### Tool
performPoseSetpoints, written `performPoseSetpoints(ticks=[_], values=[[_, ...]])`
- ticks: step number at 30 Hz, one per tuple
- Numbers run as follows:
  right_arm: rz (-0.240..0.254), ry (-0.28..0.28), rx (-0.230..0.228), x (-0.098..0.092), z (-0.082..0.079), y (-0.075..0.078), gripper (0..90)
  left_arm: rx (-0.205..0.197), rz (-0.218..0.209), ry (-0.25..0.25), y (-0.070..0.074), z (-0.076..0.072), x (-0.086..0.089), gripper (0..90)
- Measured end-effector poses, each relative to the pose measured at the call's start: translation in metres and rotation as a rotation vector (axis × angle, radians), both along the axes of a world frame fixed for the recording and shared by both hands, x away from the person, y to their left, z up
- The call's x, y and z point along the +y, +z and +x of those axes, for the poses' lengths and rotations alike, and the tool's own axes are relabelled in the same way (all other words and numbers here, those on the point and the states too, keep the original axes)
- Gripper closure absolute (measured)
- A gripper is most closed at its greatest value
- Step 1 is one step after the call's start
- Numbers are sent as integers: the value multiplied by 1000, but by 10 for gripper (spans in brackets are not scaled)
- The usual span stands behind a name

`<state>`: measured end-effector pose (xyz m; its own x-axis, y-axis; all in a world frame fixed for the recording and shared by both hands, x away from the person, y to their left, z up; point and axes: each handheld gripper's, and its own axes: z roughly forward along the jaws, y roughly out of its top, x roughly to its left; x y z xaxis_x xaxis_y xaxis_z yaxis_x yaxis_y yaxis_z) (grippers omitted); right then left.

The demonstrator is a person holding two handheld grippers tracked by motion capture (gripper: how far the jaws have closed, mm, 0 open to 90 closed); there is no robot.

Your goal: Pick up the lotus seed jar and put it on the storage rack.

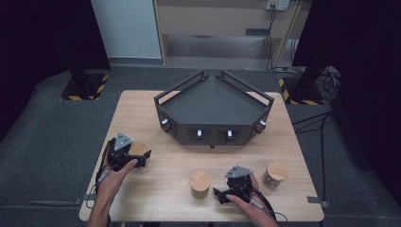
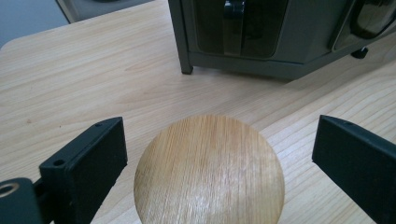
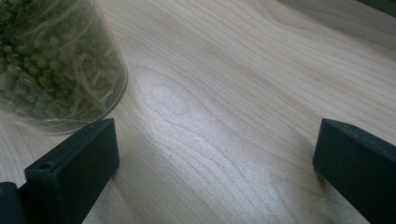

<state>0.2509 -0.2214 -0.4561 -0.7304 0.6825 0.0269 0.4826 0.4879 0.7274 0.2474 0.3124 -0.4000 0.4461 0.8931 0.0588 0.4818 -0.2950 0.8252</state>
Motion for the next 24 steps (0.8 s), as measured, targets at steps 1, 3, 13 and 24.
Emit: performPoseSetpoints(ticks=[1, 3, 13, 24], values=[[0, 0, 0, 0, 0, 0, 4, 1, 0, 1, -1, 0, 0, 22], [0, 0, 0, 0, 0, 0, 4, 3, -3, 6, -5, 0, 2, 23], [0, -3, -1, 0, -1, 0, 4, 8, -9, 15, -21, -1, 2, 55], [0, -6, 0, 1, -1, 0, 4, 18, -25, 44, -30, 1, 2, 225]])
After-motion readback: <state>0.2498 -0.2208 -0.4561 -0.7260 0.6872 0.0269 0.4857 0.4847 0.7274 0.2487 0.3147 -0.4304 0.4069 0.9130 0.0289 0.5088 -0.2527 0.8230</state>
